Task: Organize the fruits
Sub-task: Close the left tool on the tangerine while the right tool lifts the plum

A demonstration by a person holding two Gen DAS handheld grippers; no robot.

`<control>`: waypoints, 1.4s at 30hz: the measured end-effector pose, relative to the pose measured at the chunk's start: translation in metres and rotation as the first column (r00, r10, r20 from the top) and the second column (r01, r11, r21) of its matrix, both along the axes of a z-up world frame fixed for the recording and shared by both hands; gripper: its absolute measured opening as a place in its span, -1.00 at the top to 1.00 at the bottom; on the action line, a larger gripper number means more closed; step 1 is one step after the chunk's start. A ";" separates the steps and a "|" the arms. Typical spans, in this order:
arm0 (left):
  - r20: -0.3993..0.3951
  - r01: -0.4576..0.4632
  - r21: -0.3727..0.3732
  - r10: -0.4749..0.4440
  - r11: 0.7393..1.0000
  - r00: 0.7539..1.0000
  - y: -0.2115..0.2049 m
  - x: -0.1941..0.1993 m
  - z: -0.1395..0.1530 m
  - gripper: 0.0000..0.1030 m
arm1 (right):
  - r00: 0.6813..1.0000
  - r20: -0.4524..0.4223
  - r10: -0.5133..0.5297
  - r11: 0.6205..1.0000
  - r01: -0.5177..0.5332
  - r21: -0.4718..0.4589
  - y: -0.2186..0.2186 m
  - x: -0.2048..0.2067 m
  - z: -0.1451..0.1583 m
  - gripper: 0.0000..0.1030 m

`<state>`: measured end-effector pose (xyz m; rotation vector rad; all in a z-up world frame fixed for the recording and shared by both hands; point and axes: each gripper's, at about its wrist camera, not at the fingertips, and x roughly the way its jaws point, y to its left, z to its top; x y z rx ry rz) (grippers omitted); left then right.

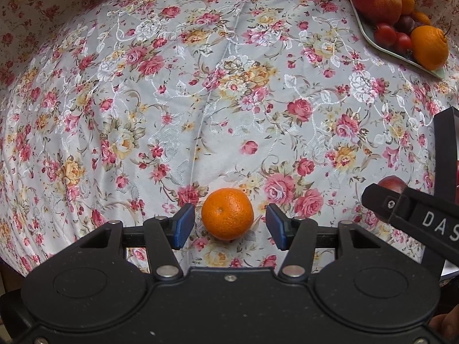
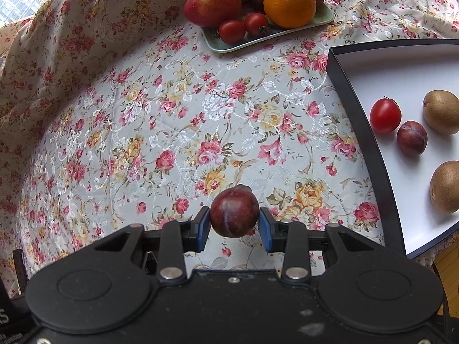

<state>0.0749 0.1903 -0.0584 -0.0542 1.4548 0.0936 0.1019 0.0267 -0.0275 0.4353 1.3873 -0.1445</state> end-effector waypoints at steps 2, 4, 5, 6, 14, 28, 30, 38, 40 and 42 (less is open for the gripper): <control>-0.017 -0.011 -0.014 0.011 1.000 1.000 0.001 0.000 -0.004 -0.16 | 1.000 0.003 0.000 1.000 0.000 0.002 -0.002 0.000 0.001 0.26; -0.034 -0.025 -0.029 0.024 0.999 0.999 0.004 0.001 -0.008 -0.16 | 1.000 0.007 0.000 1.000 0.000 0.002 -0.002 0.000 0.002 0.27; -0.040 -0.031 -0.034 0.029 0.999 0.999 0.005 0.000 -0.010 -0.14 | 1.000 0.009 0.000 1.000 0.000 0.003 -0.003 0.000 0.003 0.27; -0.042 -0.034 -0.037 0.032 0.999 0.999 0.006 0.000 -0.011 -0.06 | 1.000 0.010 0.002 1.000 -0.002 0.004 -0.003 0.000 0.003 0.27; -0.002 -0.020 -0.014 0.020 1.000 1.000 0.003 -0.002 -0.009 0.08 | 1.000 0.019 0.002 1.000 -0.002 0.023 -0.006 -0.002 0.008 0.27; 0.005 -0.017 0.017 0.017 1.000 1.000 -0.005 0.005 -0.016 0.05 | 0.999 0.033 -0.024 0.999 0.022 0.047 -0.016 -0.003 0.017 0.27; 0.015 -0.015 0.023 0.014 1.000 1.000 -0.006 0.006 -0.015 0.00 | 0.999 0.030 -0.022 0.999 0.021 0.049 -0.015 -0.004 0.016 0.27; 0.026 -0.023 0.025 0.022 0.999 0.999 -0.009 0.011 -0.015 0.06 | 0.999 0.035 -0.025 0.998 0.023 0.058 -0.020 -0.005 0.018 0.27; 0.037 -0.017 0.026 0.016 1.000 0.999 -0.014 0.011 -0.010 0.07 | 0.999 0.036 -0.031 0.998 0.029 0.059 -0.022 -0.005 0.018 0.27; 0.047 -0.016 0.024 0.015 1.000 0.999 -0.019 0.013 -0.007 0.07 | 0.998 0.040 -0.041 0.997 0.039 0.059 -0.027 -0.005 0.019 0.27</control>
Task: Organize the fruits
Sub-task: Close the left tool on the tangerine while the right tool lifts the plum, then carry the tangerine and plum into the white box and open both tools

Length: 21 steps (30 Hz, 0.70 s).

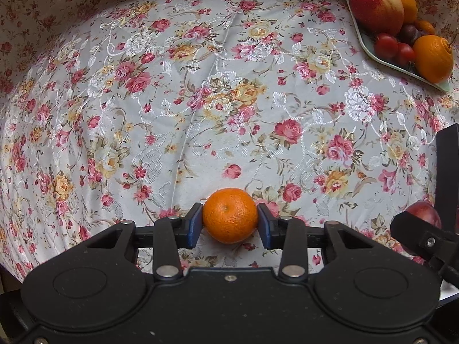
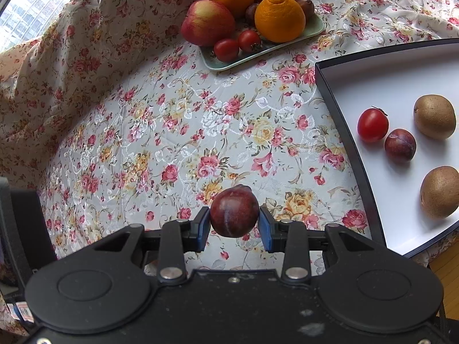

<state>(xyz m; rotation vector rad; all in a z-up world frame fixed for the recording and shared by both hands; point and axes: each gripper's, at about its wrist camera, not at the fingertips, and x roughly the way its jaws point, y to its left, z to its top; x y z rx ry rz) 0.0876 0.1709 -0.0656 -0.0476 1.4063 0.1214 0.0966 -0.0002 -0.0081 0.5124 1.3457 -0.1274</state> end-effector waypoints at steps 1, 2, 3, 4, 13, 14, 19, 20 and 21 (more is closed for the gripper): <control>0.010 0.004 -0.002 -0.004 1.000 1.000 -0.005 0.002 0.003 0.07 | 1.000 0.002 -0.006 1.000 0.006 0.000 -0.003 0.000 0.001 0.27; 0.019 0.012 -0.002 -0.012 1.000 1.000 -0.010 0.003 0.006 0.07 | 1.000 0.006 -0.013 1.000 0.013 -0.001 -0.006 0.000 0.002 0.27; 0.031 0.022 0.000 -0.022 1.000 0.999 -0.016 0.003 0.009 0.07 | 1.000 0.010 -0.020 1.000 0.020 -0.003 -0.010 0.000 0.003 0.27; 0.042 0.030 0.005 -0.031 1.000 0.999 -0.021 0.004 0.011 0.07 | 1.000 0.016 -0.026 1.000 0.026 -0.007 -0.014 0.000 0.004 0.27; 0.109 0.113 -0.029 -0.109 0.993 0.988 -0.076 0.005 0.034 0.07 | 0.993 0.047 -0.110 0.993 0.111 -0.034 -0.067 -0.008 0.010 0.27; 0.114 0.120 -0.033 -0.115 0.992 0.987 -0.083 0.006 0.036 0.07 | 0.992 0.049 -0.120 0.992 0.122 -0.036 -0.074 -0.010 0.010 0.27; 0.153 0.198 -0.042 -0.190 0.979 0.970 -0.132 0.001 0.047 0.07 | 0.980 0.053 -0.192 0.980 0.195 -0.046 -0.118 -0.023 0.009 0.27; 0.157 0.212 -0.040 -0.203 0.976 0.966 -0.140 0.001 0.048 0.07 | 0.975 0.054 -0.215 0.975 0.218 -0.049 -0.131 -0.027 0.009 0.27; 0.162 0.228 -0.037 -0.219 0.973 0.962 -0.149 0.001 0.049 0.07 | 0.971 0.056 -0.233 0.970 0.236 -0.053 -0.141 -0.030 0.008 0.27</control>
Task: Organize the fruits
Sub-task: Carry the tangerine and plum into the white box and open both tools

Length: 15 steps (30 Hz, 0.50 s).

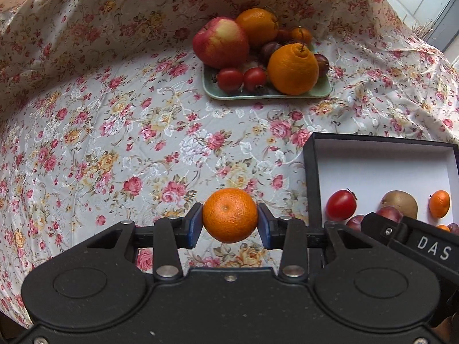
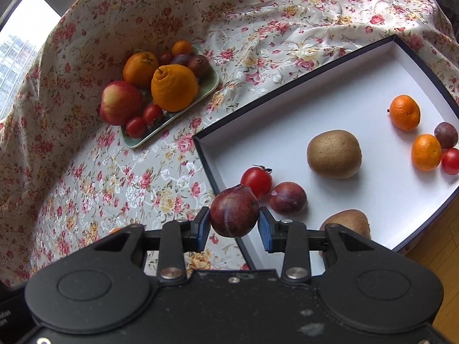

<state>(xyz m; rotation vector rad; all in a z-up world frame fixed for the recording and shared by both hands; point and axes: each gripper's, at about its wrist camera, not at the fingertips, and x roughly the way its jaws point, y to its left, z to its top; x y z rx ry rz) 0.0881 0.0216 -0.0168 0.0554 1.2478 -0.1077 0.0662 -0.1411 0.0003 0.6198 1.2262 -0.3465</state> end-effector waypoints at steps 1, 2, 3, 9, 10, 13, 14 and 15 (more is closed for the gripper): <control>0.006 0.019 0.002 -0.019 1.000 1.000 -0.011 -0.001 0.001 0.07 | 1.000 0.000 -0.014 1.000 0.014 -0.004 -0.009 -0.002 0.000 0.27; 0.008 0.030 0.003 -0.030 1.000 1.000 -0.019 -0.001 0.001 0.07 | 0.999 0.002 -0.036 0.999 0.036 -0.013 -0.022 -0.006 0.000 0.27; 0.010 0.042 0.003 -0.042 0.999 0.999 -0.029 -0.001 0.001 0.07 | 0.998 0.004 -0.055 0.998 0.055 -0.022 -0.035 -0.009 0.000 0.27; 0.018 0.099 -0.001 -0.099 0.995 0.995 -0.079 -0.001 -0.001 0.07 | 0.991 0.002 -0.132 0.987 0.132 -0.096 -0.096 -0.030 -0.002 0.27; 0.019 0.107 0.002 -0.107 0.994 0.994 -0.086 -0.001 -0.002 0.07 | 0.991 -0.003 -0.134 0.986 0.133 -0.106 -0.102 -0.033 -0.003 0.27; 0.020 0.125 0.013 -0.126 0.992 0.992 -0.105 -0.003 -0.005 0.06 | 0.992 -0.025 -0.124 0.987 0.120 -0.110 -0.118 -0.042 -0.009 0.27; 0.019 0.128 0.016 -0.128 0.992 0.992 -0.110 -0.003 -0.007 0.06 | 0.993 -0.030 -0.118 0.988 0.115 -0.102 -0.122 -0.044 -0.012 0.27; 0.017 0.128 0.018 -0.129 0.992 0.992 -0.114 -0.002 -0.009 0.06 | 0.993 -0.036 -0.109 0.990 0.105 -0.095 -0.125 -0.047 -0.014 0.27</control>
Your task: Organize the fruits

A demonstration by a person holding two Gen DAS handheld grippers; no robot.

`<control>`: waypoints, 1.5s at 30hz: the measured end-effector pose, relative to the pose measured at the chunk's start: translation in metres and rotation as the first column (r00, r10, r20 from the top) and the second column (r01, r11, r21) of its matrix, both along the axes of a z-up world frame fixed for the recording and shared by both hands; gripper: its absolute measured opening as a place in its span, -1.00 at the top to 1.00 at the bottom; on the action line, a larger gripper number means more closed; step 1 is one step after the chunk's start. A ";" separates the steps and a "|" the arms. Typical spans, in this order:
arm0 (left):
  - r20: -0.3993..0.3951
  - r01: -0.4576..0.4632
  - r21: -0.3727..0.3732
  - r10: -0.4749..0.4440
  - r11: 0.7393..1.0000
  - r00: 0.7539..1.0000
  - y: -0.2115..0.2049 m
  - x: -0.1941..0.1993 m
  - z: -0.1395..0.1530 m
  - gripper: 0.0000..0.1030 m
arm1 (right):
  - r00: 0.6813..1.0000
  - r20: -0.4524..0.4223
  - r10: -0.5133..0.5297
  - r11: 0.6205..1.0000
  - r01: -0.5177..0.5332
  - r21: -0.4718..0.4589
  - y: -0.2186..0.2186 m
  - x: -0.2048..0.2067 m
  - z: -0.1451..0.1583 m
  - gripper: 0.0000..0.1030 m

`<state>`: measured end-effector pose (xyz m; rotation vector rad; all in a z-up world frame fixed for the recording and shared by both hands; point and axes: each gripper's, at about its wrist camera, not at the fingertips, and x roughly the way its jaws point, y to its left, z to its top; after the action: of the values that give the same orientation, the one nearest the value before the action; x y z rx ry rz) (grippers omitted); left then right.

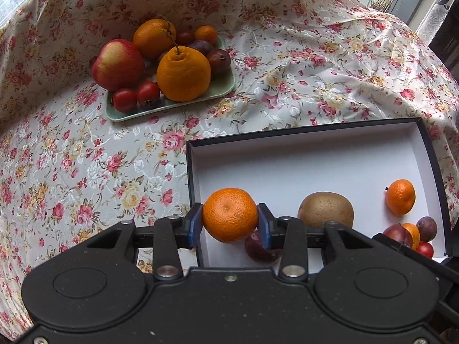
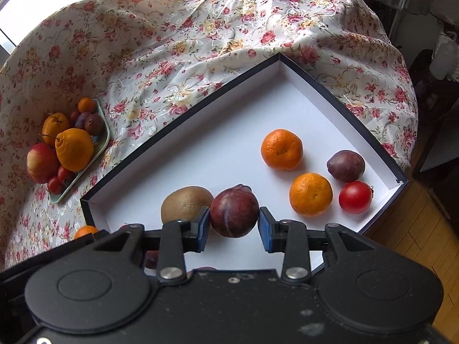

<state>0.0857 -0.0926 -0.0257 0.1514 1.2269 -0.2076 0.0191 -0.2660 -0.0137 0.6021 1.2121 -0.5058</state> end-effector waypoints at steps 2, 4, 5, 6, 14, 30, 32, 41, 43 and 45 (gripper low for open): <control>-0.008 -0.003 0.001 0.003 1.000 1.000 -0.006 0.001 -0.004 0.06 | 1.000 -0.008 0.022 1.000 -0.022 0.002 -0.003 -0.004 -0.003 0.27; -0.014 -0.007 0.005 0.007 1.000 1.000 -0.010 0.003 -0.007 0.06 | 0.999 -0.010 0.048 0.999 -0.048 -0.007 -0.004 -0.005 -0.006 0.27; -0.015 -0.009 0.008 0.009 1.000 1.000 -0.012 0.003 -0.008 0.06 | 0.998 -0.012 0.059 0.998 -0.059 -0.009 -0.004 -0.006 -0.007 0.27; -0.014 -0.010 0.010 0.011 1.000 1.000 -0.012 0.004 -0.009 0.06 | 0.998 -0.014 0.067 0.998 -0.067 -0.009 -0.004 -0.006 -0.007 0.27; -0.014 -0.027 0.019 0.027 0.999 1.000 -0.012 0.007 -0.012 0.06 | 0.996 -0.015 0.087 0.996 -0.087 0.017 -0.007 -0.010 -0.008 0.27; -0.025 -0.038 -0.004 0.038 0.999 0.999 -0.010 0.006 -0.009 0.05 | 0.995 -0.023 0.095 0.995 -0.094 0.017 -0.004 -0.007 -0.008 0.26; -0.013 -0.036 -0.005 0.036 0.999 0.999 -0.011 0.005 -0.007 0.04 | 0.996 -0.015 0.090 0.996 -0.090 0.007 -0.005 -0.008 -0.007 0.26; 0.009 -0.021 -0.007 0.021 1.000 1.000 -0.009 -0.013 0.003 -0.01 | 0.995 -0.005 0.099 0.995 -0.099 -0.016 -0.004 -0.009 0.000 0.26; 0.014 -0.022 -0.008 0.022 1.000 1.000 -0.006 -0.020 0.006 -0.01 | 0.992 -0.005 0.124 0.992 -0.124 -0.033 0.000 -0.009 0.003 0.26; 0.020 -0.033 0.000 0.033 0.999 0.999 -0.003 -0.026 0.010 -0.01 | 0.988 -0.002 0.152 0.987 -0.152 -0.046 0.005 -0.010 0.005 0.26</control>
<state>0.0594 -0.0960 -0.0156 0.1326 1.2091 -0.1769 0.0091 -0.2611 -0.0082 0.4666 1.2308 -0.4030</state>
